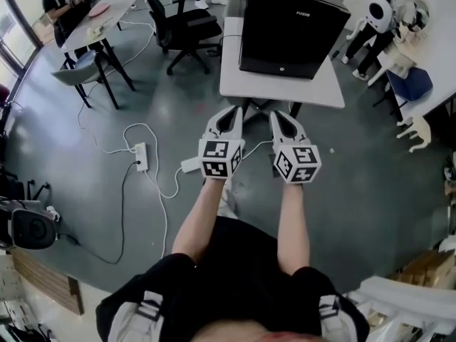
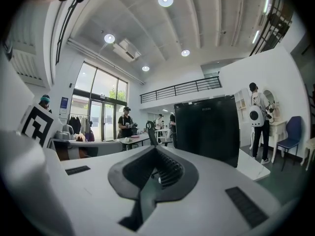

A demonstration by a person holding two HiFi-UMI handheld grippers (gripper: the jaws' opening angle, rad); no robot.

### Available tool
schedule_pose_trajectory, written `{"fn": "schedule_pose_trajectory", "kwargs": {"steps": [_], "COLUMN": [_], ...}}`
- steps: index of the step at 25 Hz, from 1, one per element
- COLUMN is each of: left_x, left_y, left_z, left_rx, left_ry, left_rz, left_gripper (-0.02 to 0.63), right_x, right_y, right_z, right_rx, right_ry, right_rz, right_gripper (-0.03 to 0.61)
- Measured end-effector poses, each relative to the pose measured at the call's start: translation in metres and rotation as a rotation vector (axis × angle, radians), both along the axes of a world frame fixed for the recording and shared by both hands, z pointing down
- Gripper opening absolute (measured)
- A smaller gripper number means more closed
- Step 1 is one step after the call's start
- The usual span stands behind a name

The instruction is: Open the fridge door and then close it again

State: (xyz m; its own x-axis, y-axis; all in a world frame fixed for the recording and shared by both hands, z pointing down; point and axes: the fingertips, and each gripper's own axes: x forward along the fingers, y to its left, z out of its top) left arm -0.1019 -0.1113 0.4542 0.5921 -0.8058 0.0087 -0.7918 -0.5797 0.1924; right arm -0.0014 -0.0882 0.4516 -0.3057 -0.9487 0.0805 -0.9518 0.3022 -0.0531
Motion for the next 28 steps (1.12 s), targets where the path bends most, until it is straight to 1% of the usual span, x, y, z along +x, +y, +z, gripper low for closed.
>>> {"fn": "schedule_pose_trajectory", "kwargs": {"steps": [3, 6, 12, 16, 20, 24, 26, 28], "left_x": [0.014, 0.025, 0.038, 0.057, 0.070, 0.075, 0.071, 0.067], "left_y": [-0.047, -0.105, -0.207, -0.248, -0.271, -0.294, -0.312, -0.327], "left_z": [0.003, -0.003, -0.014, -0.012, -0.007, -0.008, -0.010, -0.016], "left_rx": [-0.005, -0.010, 0.007, 0.010, 0.004, 0.022, 0.022, 0.031], "left_ry": [0.005, 0.008, 0.013, 0.004, 0.000, -0.004, 0.007, 0.012], "left_rz": [0.014, 0.028, 0.049, 0.081, 0.094, 0.088, 0.065, 0.050], "left_gripper": [0.000, 0.000, 0.000, 0.000, 0.000, 0.000, 0.000, 0.000], "right_x": [0.009, 0.019, 0.036, 0.053, 0.068, 0.078, 0.078, 0.076], "right_y": [-0.046, -0.101, -0.194, -0.233, -0.256, -0.285, -0.303, -0.320], "right_z": [0.005, -0.001, -0.019, -0.021, -0.018, -0.030, -0.046, -0.066], "right_rx": [-0.013, -0.026, 0.001, 0.013, 0.009, 0.017, 0.038, 0.074], "right_ry": [0.011, 0.023, 0.026, 0.021, 0.041, 0.119, 0.195, 0.294], "right_rz": [-0.002, 0.003, 0.025, 0.053, 0.067, 0.058, 0.034, 0.008], "right_gripper": [-0.006, -0.006, -0.006, -0.006, -0.006, -0.006, -0.006, -0.006]}}
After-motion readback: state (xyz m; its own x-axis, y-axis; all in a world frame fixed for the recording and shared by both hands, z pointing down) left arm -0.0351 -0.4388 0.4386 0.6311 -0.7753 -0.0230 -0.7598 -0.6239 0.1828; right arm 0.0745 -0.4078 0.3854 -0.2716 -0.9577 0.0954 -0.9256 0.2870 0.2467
